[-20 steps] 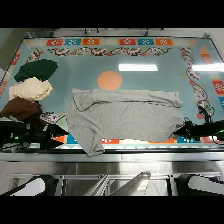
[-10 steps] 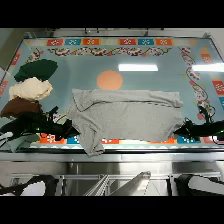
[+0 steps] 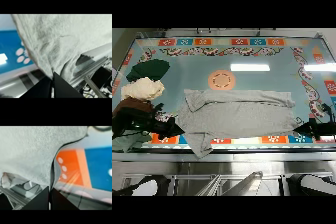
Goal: Fold the shirts.
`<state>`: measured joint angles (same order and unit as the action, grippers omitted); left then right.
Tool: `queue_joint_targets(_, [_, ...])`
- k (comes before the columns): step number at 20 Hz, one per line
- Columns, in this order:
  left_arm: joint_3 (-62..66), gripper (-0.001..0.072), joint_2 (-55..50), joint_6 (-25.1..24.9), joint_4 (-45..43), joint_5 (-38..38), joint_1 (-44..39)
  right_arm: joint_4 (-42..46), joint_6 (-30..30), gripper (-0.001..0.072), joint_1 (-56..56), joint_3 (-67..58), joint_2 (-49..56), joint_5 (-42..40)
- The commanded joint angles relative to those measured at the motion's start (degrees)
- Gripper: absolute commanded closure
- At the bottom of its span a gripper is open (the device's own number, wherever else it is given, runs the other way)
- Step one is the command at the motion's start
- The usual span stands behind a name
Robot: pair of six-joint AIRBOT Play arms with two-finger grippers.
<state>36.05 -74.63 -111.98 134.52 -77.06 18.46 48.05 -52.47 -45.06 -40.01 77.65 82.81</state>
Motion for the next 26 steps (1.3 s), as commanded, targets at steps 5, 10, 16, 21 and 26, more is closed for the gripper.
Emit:
queue_joint_targets(5, [-2.69, 0.0695, 8.87, -1.99, 0.15, -6.51, 9.55, 5.29, -4.52, 0.07, -3.17, -0.7, -0.94, 2.78])
queue_joint_targets(10, [7.8, 0.0694, 6.38, -0.09, 4.7, -7.61, 4.63, -13.86, 1.16, 0.07, -1.38, -2.19, -0.79, -0.57])
queue_joint_targets(16, [30.4, 0.0694, -11.04, 4.5, 5.09, -7.39, -4.13, -17.07, 2.36, 0.0701, 11.67, -12.41, 3.41, -16.06])
queue_joint_targets(21, [45.27, 0.0694, -27.58, 7.96, 4.94, -8.04, -3.91, -17.07, 4.37, 0.0701, 17.31, -19.41, 14.58, -24.57])
queue_joint_targets(26, [51.23, 0.0696, -39.36, 7.98, 4.83, -11.08, -6.25, -13.99, 6.27, 0.07, 19.26, -19.87, 20.83, -25.9])
